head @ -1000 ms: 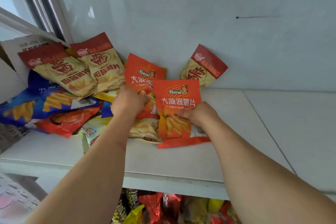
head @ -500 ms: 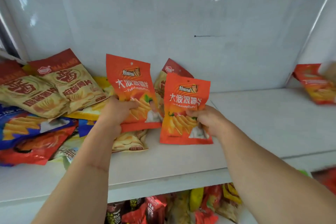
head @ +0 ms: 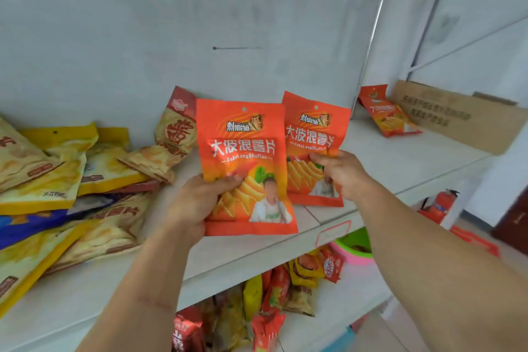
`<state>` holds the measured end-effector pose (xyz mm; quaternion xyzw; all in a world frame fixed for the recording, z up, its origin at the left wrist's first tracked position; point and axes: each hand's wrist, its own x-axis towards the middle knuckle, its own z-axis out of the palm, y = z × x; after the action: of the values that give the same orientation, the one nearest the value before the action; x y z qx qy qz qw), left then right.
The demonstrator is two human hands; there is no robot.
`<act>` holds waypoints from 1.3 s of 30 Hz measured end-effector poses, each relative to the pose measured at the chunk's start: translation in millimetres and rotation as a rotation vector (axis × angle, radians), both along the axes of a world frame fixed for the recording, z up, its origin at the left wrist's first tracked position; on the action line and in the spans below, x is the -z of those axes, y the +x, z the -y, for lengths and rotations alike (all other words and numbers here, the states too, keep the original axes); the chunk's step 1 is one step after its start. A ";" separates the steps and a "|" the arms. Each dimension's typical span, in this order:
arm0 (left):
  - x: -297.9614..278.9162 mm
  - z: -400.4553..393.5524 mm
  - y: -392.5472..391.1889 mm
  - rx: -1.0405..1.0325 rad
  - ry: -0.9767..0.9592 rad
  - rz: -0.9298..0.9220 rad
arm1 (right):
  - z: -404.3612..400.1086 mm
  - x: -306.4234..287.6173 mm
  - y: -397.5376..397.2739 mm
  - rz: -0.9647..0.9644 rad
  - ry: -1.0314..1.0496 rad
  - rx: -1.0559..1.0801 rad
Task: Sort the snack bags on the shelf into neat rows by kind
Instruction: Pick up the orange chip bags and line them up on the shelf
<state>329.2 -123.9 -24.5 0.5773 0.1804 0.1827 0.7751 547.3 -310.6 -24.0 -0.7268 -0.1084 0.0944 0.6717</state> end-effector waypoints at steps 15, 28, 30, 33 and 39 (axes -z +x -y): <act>22.6 166.1 136.3 0.125 0.011 -0.109 | 173.1 3.6 136.9 0.030 -0.022 0.061; 17.1 274.8 273.0 0.077 0.009 -0.110 | 268.7 2.4 283.7 0.034 -0.011 0.012; 14.5 276.9 293.0 0.079 0.003 -0.100 | 273.8 1.7 304.6 0.044 -0.022 0.020; 14.0 279.2 323.0 0.075 0.000 -0.084 | 279.5 2.8 333.1 0.042 -0.056 0.005; 6.9 285.5 380.5 0.074 -0.009 -0.068 | 286.5 -2.1 393.0 0.037 -0.087 -0.030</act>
<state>709.7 -409.3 -31.3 0.5859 0.1860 0.1335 0.7774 940.3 -597.0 -22.0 -0.7551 -0.1277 0.0955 0.6360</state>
